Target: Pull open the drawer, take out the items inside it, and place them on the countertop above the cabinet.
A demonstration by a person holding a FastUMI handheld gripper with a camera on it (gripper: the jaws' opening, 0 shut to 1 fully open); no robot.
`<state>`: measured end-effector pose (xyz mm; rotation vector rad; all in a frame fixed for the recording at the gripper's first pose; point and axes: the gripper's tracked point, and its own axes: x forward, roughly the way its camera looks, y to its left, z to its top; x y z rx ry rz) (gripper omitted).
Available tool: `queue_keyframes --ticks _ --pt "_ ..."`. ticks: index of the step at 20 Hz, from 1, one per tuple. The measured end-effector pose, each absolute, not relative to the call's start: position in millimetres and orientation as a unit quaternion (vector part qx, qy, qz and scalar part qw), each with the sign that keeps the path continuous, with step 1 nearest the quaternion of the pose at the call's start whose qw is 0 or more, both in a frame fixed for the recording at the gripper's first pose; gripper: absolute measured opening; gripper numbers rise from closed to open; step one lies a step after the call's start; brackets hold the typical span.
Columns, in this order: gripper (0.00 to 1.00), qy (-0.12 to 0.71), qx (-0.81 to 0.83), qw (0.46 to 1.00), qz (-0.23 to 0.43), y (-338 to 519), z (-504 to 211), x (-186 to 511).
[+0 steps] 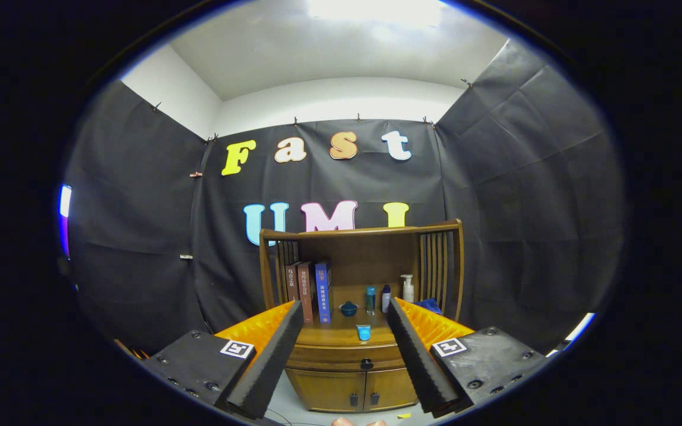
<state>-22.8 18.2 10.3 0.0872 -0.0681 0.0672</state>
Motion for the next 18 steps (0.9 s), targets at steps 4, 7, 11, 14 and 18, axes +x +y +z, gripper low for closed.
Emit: queue_keyframes --ticks 4,7,11,14,18 --pt "0.94 -0.030 0.047 0.998 0.029 16.4 6.8 -20.5" --pt "0.94 -0.027 0.048 0.998 0.025 14.6 2.5 -18.6" --pt "0.94 -0.028 0.045 0.998 0.018 8.7 1.7 -19.9" --pt "0.94 -0.031 0.050 0.998 0.016 7.1 3.2 -22.6" --pt "0.94 -0.027 0.050 0.998 0.009 2.1 0.6 -21.7"
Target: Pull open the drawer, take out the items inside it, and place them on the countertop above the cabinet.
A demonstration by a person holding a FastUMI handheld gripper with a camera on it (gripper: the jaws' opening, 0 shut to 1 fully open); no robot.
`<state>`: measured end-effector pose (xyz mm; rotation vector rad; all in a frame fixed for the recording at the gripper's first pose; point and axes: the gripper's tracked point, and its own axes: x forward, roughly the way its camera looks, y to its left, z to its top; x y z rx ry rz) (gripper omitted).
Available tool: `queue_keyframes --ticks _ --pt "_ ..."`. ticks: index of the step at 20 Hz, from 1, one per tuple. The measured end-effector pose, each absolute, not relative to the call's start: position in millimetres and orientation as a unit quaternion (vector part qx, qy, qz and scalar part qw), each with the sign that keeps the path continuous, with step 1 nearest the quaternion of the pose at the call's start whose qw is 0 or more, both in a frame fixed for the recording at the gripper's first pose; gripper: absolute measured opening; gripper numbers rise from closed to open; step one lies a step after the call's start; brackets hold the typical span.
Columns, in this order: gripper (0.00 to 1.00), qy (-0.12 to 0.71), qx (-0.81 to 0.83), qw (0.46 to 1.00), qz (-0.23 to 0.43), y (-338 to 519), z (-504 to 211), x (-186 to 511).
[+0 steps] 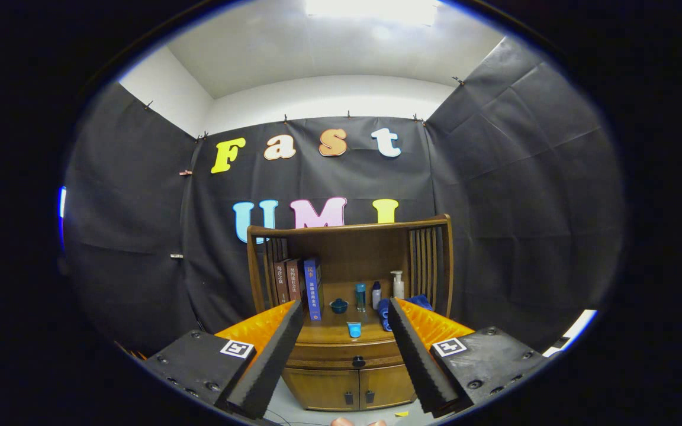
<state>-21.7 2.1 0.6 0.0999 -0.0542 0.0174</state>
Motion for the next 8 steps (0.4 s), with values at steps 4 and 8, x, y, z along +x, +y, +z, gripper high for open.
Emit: queue_keyframes --ticks 4,8 --pt "0.95 -0.023 0.053 0.998 0.009 3.5 -2.6 -20.6" --pt "0.96 -0.023 0.053 0.998 0.012 6.9 -3.3 -21.1"
